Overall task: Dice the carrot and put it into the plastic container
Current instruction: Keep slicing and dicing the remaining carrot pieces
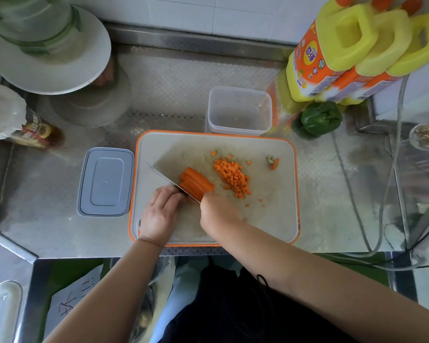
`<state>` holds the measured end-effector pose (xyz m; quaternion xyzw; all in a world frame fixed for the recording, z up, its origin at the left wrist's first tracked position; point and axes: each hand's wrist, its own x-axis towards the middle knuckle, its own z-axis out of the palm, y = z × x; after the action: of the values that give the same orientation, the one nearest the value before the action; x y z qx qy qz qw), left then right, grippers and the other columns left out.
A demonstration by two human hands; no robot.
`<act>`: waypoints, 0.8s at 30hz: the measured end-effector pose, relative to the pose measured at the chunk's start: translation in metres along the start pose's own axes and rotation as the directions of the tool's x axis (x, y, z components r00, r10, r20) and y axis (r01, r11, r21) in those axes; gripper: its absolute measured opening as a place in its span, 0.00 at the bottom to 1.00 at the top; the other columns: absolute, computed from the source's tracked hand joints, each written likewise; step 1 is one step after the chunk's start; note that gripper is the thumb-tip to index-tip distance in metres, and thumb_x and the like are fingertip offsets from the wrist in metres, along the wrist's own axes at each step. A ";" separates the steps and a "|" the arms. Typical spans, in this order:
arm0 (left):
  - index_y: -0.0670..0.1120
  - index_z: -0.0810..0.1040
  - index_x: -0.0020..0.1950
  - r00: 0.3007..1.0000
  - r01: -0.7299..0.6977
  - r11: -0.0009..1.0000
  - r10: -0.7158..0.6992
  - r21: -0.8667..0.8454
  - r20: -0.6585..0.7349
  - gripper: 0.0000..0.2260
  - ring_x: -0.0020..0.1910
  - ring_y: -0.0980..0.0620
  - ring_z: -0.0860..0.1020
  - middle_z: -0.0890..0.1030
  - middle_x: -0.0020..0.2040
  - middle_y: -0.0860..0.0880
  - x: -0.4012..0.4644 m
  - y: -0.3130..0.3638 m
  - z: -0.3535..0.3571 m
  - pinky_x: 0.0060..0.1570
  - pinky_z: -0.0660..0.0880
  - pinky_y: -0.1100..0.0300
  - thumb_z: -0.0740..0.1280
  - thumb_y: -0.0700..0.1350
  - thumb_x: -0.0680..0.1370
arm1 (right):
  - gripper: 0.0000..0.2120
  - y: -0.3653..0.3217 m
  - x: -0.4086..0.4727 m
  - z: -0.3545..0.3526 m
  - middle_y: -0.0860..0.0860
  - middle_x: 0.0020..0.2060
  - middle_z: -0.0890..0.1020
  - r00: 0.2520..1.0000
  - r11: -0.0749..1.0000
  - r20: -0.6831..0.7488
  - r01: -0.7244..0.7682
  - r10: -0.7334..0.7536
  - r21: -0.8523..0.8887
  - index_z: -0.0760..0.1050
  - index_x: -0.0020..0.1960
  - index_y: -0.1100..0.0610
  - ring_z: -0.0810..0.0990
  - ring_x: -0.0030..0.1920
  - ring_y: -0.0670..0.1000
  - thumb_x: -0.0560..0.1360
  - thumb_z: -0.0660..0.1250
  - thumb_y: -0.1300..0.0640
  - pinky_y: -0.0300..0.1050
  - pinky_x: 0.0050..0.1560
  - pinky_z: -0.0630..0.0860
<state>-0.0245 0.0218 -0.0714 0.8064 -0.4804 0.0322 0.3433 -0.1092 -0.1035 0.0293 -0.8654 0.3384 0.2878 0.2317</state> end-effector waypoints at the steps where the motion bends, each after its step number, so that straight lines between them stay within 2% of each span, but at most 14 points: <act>1: 0.38 0.81 0.47 1.000 0.005 1.000 -0.005 0.001 -0.004 0.09 0.51 0.42 0.75 0.76 0.52 0.44 0.000 0.000 0.000 0.53 0.74 0.53 0.61 0.34 0.76 | 0.15 0.001 0.000 0.001 0.58 0.49 0.80 1.000 1.000 0.000 -0.002 0.002 0.008 0.68 0.63 0.63 0.80 0.47 0.59 0.76 0.61 0.66 0.49 0.43 0.77; 5: 0.40 0.80 0.48 1.000 0.021 1.000 -0.021 -0.006 0.018 0.08 0.51 0.41 0.75 0.77 0.52 0.43 -0.001 0.000 0.001 0.49 0.75 0.50 0.62 0.35 0.76 | 0.14 0.005 -0.001 0.001 0.57 0.45 0.79 1.000 0.999 -0.001 0.016 -0.016 0.039 0.68 0.62 0.63 0.79 0.42 0.57 0.77 0.60 0.66 0.47 0.38 0.74; 6: 0.41 0.80 0.49 0.997 0.067 0.997 -0.067 -0.022 0.033 0.07 0.51 0.42 0.75 0.76 0.53 0.44 -0.001 0.002 0.000 0.47 0.75 0.50 0.63 0.37 0.76 | 0.14 0.006 0.000 0.000 0.56 0.43 0.78 1.000 0.999 -0.002 0.021 -0.021 0.049 0.68 0.62 0.62 0.78 0.40 0.56 0.77 0.60 0.65 0.47 0.37 0.74; 8: 0.44 0.78 0.52 0.967 0.248 0.967 -0.244 -0.066 0.070 0.08 0.51 0.44 0.75 0.74 0.55 0.46 -0.002 0.010 -0.004 0.43 0.75 0.53 0.63 0.44 0.76 | 0.14 0.010 0.002 -0.002 0.54 0.39 0.76 1.000 0.997 -0.009 0.030 -0.030 0.071 0.68 0.62 0.62 0.78 0.38 0.55 0.77 0.61 0.64 0.46 0.35 0.75; 9: 0.44 0.78 0.53 0.943 0.328 0.941 -0.321 -0.081 0.088 0.11 0.52 0.45 0.76 0.74 0.56 0.47 -0.002 0.015 -0.006 0.44 0.75 0.54 0.63 0.47 0.76 | 0.15 0.012 0.002 -0.004 0.54 0.39 0.76 0.999 0.996 -0.018 0.040 -0.038 0.082 0.67 0.62 0.62 0.78 0.36 0.54 0.76 0.61 0.63 0.46 0.34 0.76; 11: 0.42 0.77 0.55 0.916 0.395 0.914 -0.383 -0.094 0.121 0.15 0.54 0.45 0.76 0.75 0.58 0.46 0.000 0.021 -0.009 0.48 0.75 0.54 0.62 0.51 0.75 | 0.17 0.016 0.001 -0.004 0.53 0.38 0.76 0.996 0.992 -0.036 0.080 -0.077 0.098 0.65 0.63 0.61 0.78 0.35 0.54 0.76 0.62 0.61 0.48 0.35 0.78; 13: 0.42 0.76 0.56 0.907 0.413 0.905 -0.399 -0.099 0.134 0.15 0.56 0.44 0.75 0.76 0.57 0.44 0.002 0.025 -0.011 0.52 0.75 0.51 0.64 0.50 0.75 | 0.15 0.018 -0.003 -0.002 0.52 0.37 0.75 0.994 0.989 -0.040 0.106 -0.103 0.103 0.65 0.62 0.59 0.78 0.36 0.55 0.77 0.62 0.59 0.50 0.37 0.79; 16: 0.43 0.73 0.57 0.902 0.424 0.901 -0.412 -0.090 0.126 0.14 0.55 0.44 0.75 0.76 0.55 0.43 0.004 0.028 -0.012 0.54 0.73 0.52 0.72 0.43 0.74 | 0.12 0.022 -0.007 0.003 0.50 0.34 0.72 0.993 0.986 -0.038 0.112 -0.109 0.127 0.66 0.59 0.59 0.77 0.38 0.56 0.77 0.61 0.58 0.51 0.39 0.78; 18: 0.42 0.73 0.57 0.904 0.417 0.905 -0.404 -0.085 0.137 0.16 0.55 0.45 0.74 0.76 0.55 0.43 0.005 0.029 -0.014 0.54 0.71 0.56 0.74 0.39 0.73 | 0.10 0.026 -0.008 0.004 0.49 0.32 0.70 0.993 0.981 -0.055 0.114 -0.107 0.160 0.68 0.58 0.58 0.75 0.34 0.53 0.77 0.60 0.58 0.47 0.35 0.75; 21: 0.40 0.75 0.56 0.893 0.436 0.896 -0.420 -0.080 0.163 0.14 0.54 0.46 0.74 0.76 0.54 0.43 0.007 0.026 -0.016 0.54 0.68 0.59 0.73 0.39 0.73 | 0.09 0.031 -0.010 0.001 0.48 0.30 0.69 0.989 0.967 -0.102 0.128 -0.108 0.221 0.69 0.58 0.57 0.71 0.30 0.51 0.78 0.59 0.58 0.42 0.27 0.65; 24: 0.40 0.76 0.55 0.876 0.454 0.890 -0.436 -0.049 0.207 0.12 0.54 0.46 0.73 0.77 0.54 0.45 0.009 0.023 -0.016 0.54 0.68 0.60 0.72 0.43 0.75 | 0.08 0.038 -0.013 -0.006 0.48 0.31 0.70 0.984 0.949 -0.150 0.133 -0.093 0.284 0.69 0.57 0.56 0.72 0.32 0.52 0.79 0.58 0.56 0.44 0.28 0.65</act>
<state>-0.0336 0.0177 -0.0444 0.8771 -0.3135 -0.1480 0.3324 -0.1422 -0.1259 0.0344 -0.8570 0.3418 0.1614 0.3502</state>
